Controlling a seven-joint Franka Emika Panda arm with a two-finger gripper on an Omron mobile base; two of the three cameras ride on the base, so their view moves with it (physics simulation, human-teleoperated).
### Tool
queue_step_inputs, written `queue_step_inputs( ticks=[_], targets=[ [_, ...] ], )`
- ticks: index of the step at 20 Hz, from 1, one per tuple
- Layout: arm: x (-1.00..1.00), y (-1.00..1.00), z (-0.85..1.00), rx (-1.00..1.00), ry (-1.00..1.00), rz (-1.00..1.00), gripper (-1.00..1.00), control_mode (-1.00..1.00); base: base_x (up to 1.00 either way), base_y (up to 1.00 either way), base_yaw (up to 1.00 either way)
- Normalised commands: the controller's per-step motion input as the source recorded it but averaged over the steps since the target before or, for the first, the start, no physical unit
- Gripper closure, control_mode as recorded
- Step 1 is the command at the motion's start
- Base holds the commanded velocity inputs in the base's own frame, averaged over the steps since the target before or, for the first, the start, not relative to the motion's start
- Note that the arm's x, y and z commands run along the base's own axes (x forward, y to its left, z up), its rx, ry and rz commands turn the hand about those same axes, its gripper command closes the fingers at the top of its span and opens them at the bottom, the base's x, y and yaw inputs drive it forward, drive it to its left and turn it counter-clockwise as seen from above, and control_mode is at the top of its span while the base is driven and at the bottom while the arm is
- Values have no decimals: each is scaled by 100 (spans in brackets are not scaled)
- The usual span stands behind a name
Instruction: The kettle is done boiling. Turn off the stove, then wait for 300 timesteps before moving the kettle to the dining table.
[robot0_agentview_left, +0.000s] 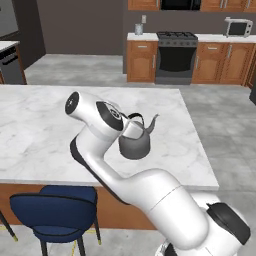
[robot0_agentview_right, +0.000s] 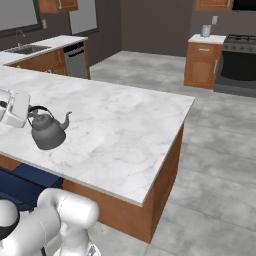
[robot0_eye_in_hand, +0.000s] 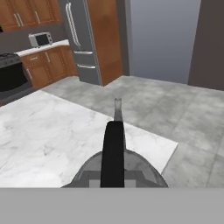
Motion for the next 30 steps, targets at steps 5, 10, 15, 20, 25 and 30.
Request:
queue_step_inputs(
  ticks=[5,10,15,20,25,30],
  targets=[
    [31,25,-13,0,-1,0,100,-100,0,0,0],
    [33,26,-13,0,0,0,100,-100,0,0,0],
    [35,24,-13,0,0,0,100,-100,0,0,0],
    [36,22,-16,2,0,3,100,-100,0,0,0],
    [36,20,-21,3,0,5,100,-100,0,0,0],
    [34,16,-24,1,0,4,100,-100,0,0,0]
  ],
)
